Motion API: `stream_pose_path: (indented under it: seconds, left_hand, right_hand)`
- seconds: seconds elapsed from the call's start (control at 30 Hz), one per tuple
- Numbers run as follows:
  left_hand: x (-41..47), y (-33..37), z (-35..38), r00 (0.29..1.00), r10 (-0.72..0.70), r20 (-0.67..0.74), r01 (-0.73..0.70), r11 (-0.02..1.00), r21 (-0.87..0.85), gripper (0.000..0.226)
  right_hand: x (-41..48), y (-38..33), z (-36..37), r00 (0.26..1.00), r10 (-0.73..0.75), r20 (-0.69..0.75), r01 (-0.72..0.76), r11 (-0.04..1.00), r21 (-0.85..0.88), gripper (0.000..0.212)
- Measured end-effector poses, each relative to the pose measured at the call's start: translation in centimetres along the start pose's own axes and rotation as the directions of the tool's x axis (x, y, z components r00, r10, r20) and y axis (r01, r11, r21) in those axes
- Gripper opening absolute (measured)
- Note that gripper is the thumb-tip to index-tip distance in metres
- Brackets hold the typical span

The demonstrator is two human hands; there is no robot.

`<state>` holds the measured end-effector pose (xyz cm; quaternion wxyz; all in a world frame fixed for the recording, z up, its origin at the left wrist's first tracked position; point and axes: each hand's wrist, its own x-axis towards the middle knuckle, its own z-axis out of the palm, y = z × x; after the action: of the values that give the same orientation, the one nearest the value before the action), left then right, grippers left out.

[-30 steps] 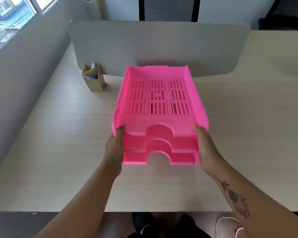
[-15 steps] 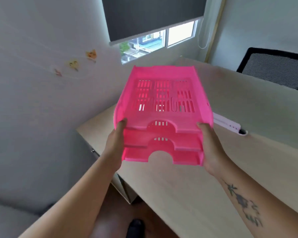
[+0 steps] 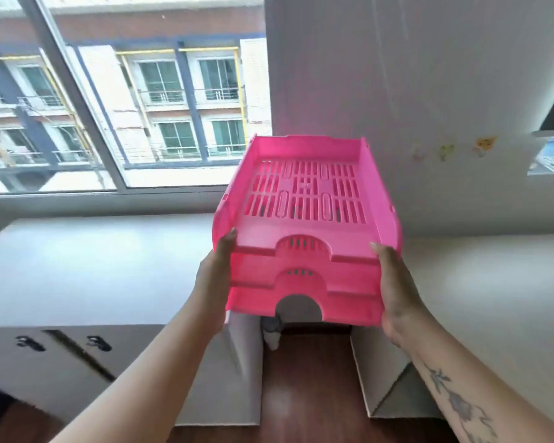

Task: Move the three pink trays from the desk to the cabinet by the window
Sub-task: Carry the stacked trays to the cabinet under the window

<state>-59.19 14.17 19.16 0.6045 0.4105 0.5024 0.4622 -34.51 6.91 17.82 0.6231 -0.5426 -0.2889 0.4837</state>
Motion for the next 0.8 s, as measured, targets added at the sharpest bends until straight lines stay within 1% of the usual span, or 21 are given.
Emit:
stream_pose_path:
  seconds: [0.1,0.23,0.37,0.43,0.5,0.6,0.7,0.8]
  left_hand:
    - [0.3,1.4,-8.6,0.993,0.063,-0.102,-0.065,0.998,-0.022,0.054]
    - [1.2,3.3,-19.9,0.962,0.114,-0.249,-0.124,0.992,-0.025,0.051]
    - [3.4,5.0,-30.2,0.934,0.117,-0.337,-0.127,0.992,-0.007,0.050]
    - [4.7,5.5,-34.0,0.932,0.098,-0.349,-0.107,0.994,-0.006,0.055]
    - [6.3,5.7,-36.9,0.931,0.076,-0.358,-0.078,0.997,0.009,0.061]
    - [8.3,5.5,-40.1,0.929,0.040,-0.369,-0.043,0.999,0.000,0.059]
    - [9.6,4.7,-42.0,0.931,0.009,-0.364,-0.007,1.000,0.006,0.059]
    - [10.0,3.7,-43.0,0.925,-0.012,-0.379,0.012,1.000,-0.001,0.062]
  right_hand:
    - [0.6,2.0,9.1,0.989,-0.049,0.140,0.050,0.999,-0.005,0.039]
    - [1.5,5.5,21.3,0.952,-0.026,0.305,0.024,1.000,0.009,0.041]
    - [2.6,9.2,32.5,0.940,0.018,0.340,-0.009,1.000,-0.028,0.045]
    - [3.2,10.6,36.8,0.936,0.043,0.349,-0.028,0.999,-0.046,0.046]
    - [3.8,11.8,40.0,0.934,0.075,0.350,-0.059,0.997,-0.055,0.048]
    - [4.7,13.7,43.0,0.936,0.108,0.336,-0.084,0.993,-0.083,0.048]
    - [5.1,15.5,44.6,0.941,0.122,0.314,-0.088,0.989,-0.118,0.050]
    - [4.9,16.9,44.9,0.942,0.146,0.302,-0.095,0.980,-0.177,0.060]
